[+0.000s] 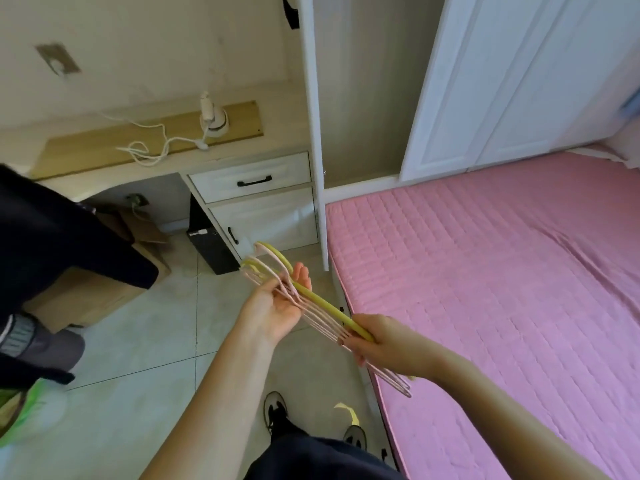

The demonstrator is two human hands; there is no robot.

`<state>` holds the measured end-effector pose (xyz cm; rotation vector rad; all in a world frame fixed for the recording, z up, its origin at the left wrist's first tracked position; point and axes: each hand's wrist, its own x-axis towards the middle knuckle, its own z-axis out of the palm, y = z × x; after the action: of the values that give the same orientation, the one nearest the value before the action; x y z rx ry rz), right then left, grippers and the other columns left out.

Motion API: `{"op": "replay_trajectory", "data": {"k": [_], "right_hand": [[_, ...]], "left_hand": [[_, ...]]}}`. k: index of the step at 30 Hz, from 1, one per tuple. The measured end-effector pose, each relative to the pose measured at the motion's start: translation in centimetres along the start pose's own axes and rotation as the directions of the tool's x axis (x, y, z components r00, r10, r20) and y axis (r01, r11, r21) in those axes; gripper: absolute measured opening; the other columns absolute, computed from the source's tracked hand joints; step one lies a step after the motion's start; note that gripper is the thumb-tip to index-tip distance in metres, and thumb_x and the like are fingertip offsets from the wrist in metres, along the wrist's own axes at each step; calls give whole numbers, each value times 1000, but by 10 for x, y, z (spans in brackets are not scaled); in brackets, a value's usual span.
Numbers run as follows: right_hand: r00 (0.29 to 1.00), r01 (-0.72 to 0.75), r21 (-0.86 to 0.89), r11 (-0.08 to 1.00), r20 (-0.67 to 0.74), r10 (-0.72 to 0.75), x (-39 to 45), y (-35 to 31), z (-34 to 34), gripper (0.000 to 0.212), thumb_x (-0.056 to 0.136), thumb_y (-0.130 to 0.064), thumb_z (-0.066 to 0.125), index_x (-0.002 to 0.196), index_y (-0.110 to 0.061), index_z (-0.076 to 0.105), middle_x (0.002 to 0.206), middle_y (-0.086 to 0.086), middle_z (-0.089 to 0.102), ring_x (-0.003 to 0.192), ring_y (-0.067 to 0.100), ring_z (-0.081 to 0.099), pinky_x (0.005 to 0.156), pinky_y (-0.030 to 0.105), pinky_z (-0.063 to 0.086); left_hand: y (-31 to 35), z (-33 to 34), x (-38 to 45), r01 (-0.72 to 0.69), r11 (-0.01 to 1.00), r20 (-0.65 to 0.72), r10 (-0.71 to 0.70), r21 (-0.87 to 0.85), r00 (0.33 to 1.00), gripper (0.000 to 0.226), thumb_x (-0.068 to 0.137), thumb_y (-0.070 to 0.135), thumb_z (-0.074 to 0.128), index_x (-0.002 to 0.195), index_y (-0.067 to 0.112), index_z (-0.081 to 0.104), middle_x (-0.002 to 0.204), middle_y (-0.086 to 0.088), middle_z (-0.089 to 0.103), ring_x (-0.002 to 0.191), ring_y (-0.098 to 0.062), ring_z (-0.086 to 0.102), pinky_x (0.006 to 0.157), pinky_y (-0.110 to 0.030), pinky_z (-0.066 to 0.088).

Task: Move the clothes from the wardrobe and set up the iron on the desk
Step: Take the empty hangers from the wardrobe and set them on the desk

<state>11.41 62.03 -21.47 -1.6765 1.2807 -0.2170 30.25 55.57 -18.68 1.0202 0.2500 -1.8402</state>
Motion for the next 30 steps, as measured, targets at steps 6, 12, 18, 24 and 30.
{"op": "replay_trajectory", "data": {"k": [6,12,18,24,30], "right_hand": [[952,-70,268,961,306,-16,48,-49,-5,23,96,-30,52,111,-14,59,105,2,70,94,15,69,89,34,54],[889,-184,410,893,456,-27,117,-95,15,27,99,-16,46,121,-2,55,108,11,68,94,24,68,88,37,54],[869,-243,531,811,491,-60,183,-132,52,16,98,-14,49,104,-6,61,79,5,57,73,15,52,77,34,46],[879,-240,582,777,470,-81,244,-166,81,15,97,-11,50,88,-11,62,79,6,56,74,17,51,81,38,41],[880,-291,575,765,474,-21,291,-189,90,15,97,-10,50,100,-5,64,90,13,64,79,21,61,85,35,49]], "left_hand": [[35,-22,-4,-38,999,21,38,-3,999,21,98,2,39,110,-1,55,94,-14,66,84,-24,66,78,-36,51],[91,-41,-7,-89,996,47,87,30,995,21,99,4,38,107,-1,57,99,-14,65,92,-24,63,93,-37,47],[169,-64,-1,-117,993,31,116,27,993,27,99,3,38,121,-4,51,102,-20,65,94,-27,65,95,-39,48],[247,-100,-2,-353,724,-83,491,592,867,14,90,6,57,96,9,70,98,-9,73,91,-20,71,80,-31,56],[298,-100,-9,-496,523,156,563,693,812,20,91,20,57,102,20,74,103,8,72,102,-2,64,93,-25,48]]}}
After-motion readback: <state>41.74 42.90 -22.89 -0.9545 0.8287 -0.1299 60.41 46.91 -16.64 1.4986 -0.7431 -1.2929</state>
